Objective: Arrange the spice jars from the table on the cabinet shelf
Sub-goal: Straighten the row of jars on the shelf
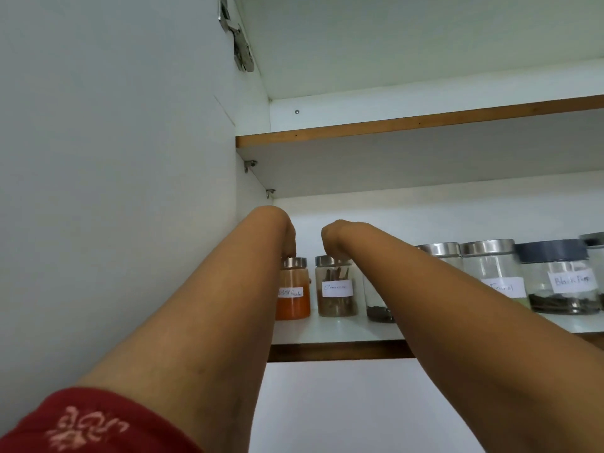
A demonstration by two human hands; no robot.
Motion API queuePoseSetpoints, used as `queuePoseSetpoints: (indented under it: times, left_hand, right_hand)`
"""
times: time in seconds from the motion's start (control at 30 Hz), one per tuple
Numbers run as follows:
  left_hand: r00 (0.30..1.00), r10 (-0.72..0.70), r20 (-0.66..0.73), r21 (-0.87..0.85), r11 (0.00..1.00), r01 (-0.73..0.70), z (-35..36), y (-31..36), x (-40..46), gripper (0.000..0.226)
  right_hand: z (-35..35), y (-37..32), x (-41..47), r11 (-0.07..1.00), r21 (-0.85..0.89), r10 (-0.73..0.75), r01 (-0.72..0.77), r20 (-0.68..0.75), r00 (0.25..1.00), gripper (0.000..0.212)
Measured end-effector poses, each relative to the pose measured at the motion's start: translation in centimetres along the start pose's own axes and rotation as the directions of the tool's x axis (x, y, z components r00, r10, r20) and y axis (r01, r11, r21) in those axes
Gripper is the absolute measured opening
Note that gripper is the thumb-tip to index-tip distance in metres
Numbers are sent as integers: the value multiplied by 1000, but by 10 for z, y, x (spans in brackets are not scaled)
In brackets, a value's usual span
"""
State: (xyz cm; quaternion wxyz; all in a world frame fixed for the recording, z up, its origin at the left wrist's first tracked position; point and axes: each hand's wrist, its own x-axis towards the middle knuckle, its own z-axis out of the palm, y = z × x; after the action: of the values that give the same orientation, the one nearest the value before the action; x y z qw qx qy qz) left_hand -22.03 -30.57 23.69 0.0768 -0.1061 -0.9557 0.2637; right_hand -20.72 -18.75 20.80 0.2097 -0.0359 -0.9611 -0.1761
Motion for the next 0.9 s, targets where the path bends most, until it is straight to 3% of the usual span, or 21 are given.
queuePoseSetpoints:
  times: [0.17,0.33,0.53,0.67,0.77,0.83,0.9]
  left_hand:
    - [995,7,96,-158,987,8,-9,-6,14,55]
    - [997,1,72,-129,992,9,-6,-7,30,48]
    - [999,-29,38,-84,996,32,2,-3,37,51]
    - [999,-26,19,-41,999,27,4,0,36,51]
    - [999,-33,12,-15,999,33,5,1,35,50]
    - [999,-33,5,-9,999,33,6,2,36,50]
    - [999,-39,0,0,999,39,7,2,37,50]
  right_hand:
    - [6,2,22,1000,-13,-20,19,-26,999,23]
    - [13,-7,33,1000,4,-9,10,-94,995,3]
    - [28,-10,37,994,111,8,7,-131,991,27]
    - [32,-5,35,993,115,-5,21,-137,991,23]
    - [35,-8,34,989,146,19,3,-151,988,6]
    - [39,-10,38,984,175,43,-16,-150,988,22]
    - [39,-13,37,975,220,61,-30,-135,989,13]
